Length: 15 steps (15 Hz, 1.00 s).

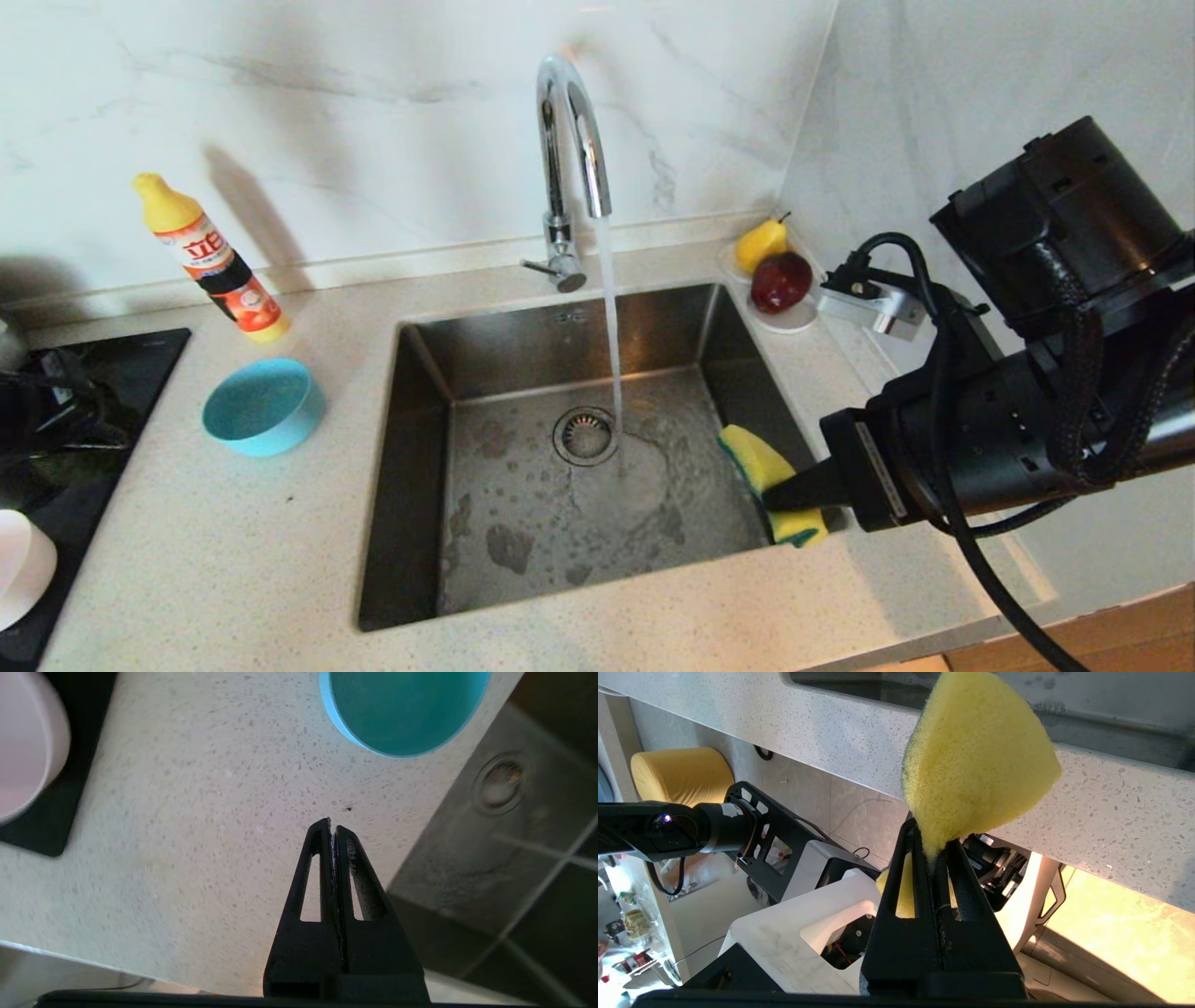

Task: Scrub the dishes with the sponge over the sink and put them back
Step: Wash the bowl

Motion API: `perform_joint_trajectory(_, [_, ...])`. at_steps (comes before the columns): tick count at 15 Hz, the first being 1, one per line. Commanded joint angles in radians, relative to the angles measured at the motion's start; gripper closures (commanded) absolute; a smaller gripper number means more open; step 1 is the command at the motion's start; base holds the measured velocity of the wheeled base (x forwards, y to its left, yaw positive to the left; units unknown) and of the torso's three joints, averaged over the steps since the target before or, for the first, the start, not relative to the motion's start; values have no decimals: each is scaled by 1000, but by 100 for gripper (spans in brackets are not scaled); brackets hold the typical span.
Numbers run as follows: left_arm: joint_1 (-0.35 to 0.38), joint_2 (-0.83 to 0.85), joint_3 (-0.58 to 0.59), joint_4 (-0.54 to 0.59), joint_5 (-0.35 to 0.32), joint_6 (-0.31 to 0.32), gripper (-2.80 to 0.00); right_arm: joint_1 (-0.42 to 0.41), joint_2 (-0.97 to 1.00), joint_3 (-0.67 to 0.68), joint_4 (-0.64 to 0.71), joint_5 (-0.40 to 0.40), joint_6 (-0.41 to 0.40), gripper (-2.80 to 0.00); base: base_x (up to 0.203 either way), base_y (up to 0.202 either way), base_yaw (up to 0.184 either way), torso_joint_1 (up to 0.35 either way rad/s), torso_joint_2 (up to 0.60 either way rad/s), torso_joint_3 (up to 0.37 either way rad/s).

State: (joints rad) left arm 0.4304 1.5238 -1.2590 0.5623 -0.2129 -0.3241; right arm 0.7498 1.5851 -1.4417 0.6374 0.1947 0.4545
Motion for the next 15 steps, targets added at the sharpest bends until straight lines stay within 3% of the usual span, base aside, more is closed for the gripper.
perform_joint_trajectory(1, [-7,81,-28,-1,0,28,-280,-1,-2,3,4,2,3,0,0,0,0,0,0,0])
perform_joint_trajectory(6, [-7,223,-109,-7,38,33,-280,-7,13,15,2,2,1,0,0,0,0,0,0,0])
perform_joint_trajectory(15, [-24,359,-113,-105,90,-2,-280,-24,15,14,1,0,-1,0,0,0,0,0,0,0])
